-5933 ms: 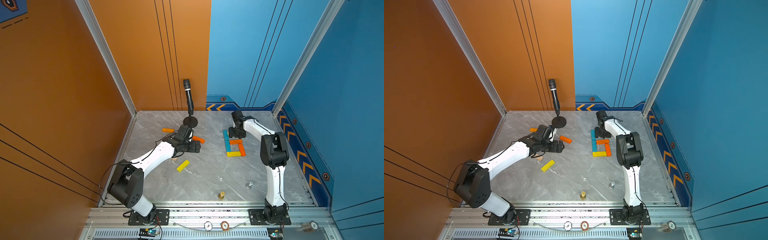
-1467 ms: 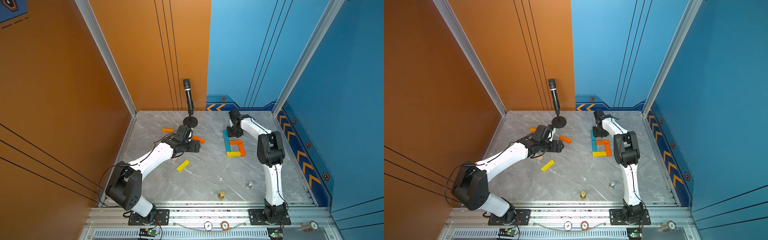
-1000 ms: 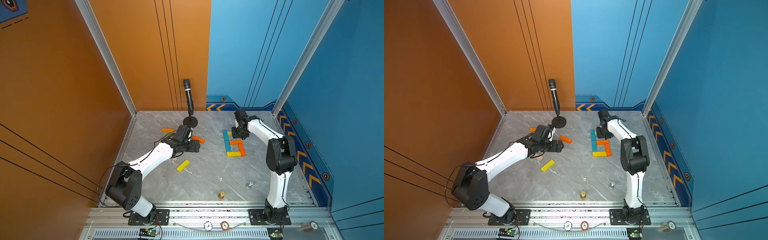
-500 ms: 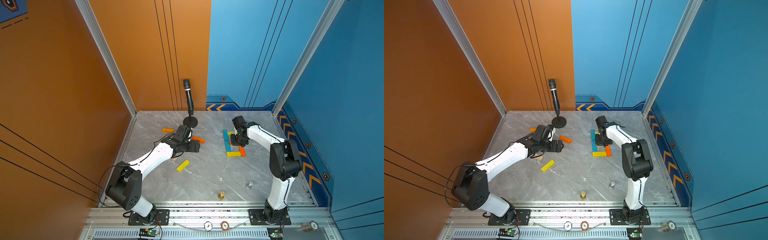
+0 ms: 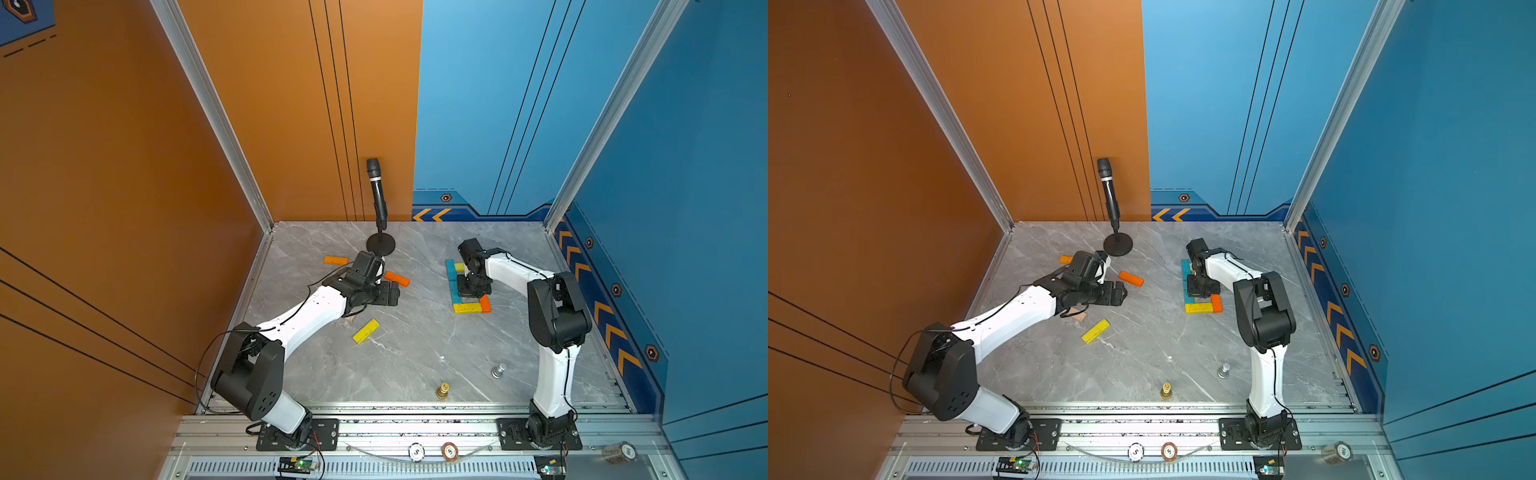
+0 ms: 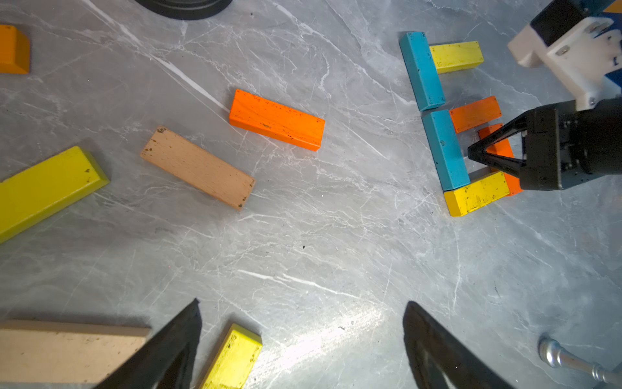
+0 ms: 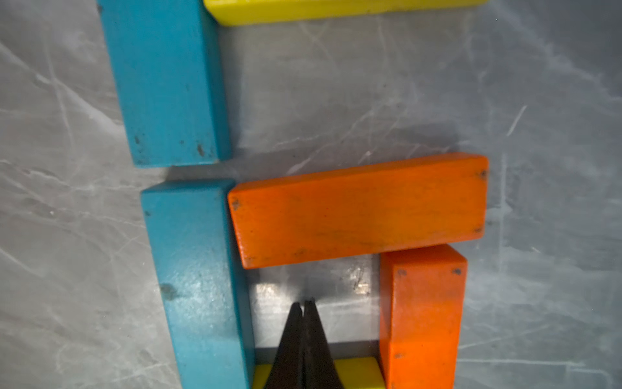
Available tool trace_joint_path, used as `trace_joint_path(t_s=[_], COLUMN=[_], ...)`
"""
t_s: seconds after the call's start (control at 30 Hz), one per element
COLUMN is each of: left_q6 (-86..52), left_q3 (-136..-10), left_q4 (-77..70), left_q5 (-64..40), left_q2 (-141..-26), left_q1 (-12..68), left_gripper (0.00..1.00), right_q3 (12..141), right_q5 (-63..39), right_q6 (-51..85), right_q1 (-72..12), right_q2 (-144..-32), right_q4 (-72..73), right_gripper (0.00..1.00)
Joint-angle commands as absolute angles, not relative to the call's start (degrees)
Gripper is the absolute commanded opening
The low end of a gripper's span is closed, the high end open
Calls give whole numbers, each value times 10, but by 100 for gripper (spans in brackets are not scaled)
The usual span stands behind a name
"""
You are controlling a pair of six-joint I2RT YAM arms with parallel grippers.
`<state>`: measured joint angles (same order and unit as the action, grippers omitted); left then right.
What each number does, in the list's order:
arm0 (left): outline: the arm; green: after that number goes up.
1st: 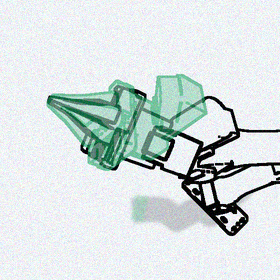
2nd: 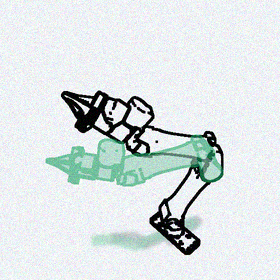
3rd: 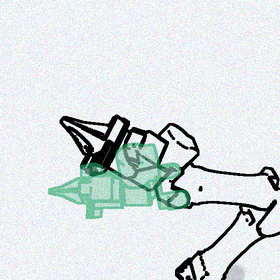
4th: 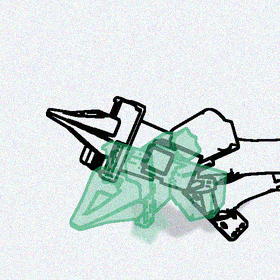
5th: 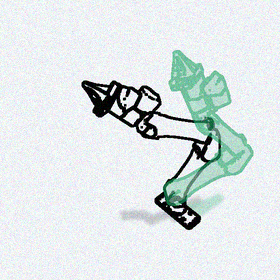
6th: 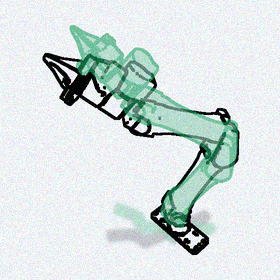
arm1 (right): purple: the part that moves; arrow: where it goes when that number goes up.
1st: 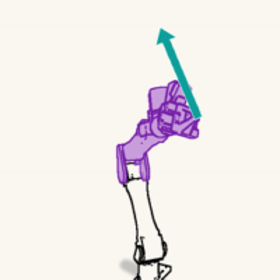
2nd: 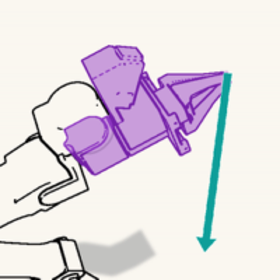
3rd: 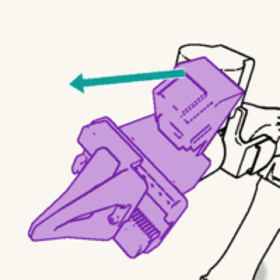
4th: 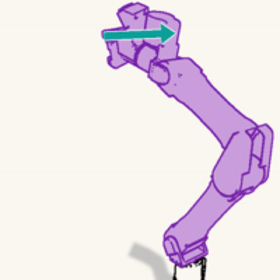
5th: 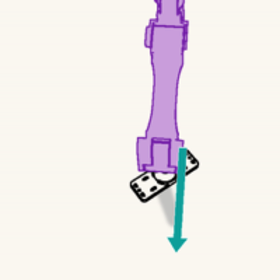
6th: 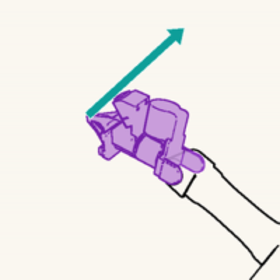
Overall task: Assemble the number 6 with building blocks
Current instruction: Adjust the building block at the center of the board.
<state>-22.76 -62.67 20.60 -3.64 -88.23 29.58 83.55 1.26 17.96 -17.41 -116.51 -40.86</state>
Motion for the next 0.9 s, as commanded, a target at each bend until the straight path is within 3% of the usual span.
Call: trace_joint_path(t_s=[0.0, 0.87], left_q6=[-227, -225], left_q3=[-620, -620], left_q4=[204, 205], left_q5=[-46, -49], left_q2=[-883, -885], left_q1=[291, 287], left_gripper=[94, 94], right_q3=[848, 873], right_q5=[6, 0], right_q6=[185, 186], right_q1=[-178, -180], right_q2=[-1175, -1220], right_q4=[-400, -396], right_gripper=[2, 0])
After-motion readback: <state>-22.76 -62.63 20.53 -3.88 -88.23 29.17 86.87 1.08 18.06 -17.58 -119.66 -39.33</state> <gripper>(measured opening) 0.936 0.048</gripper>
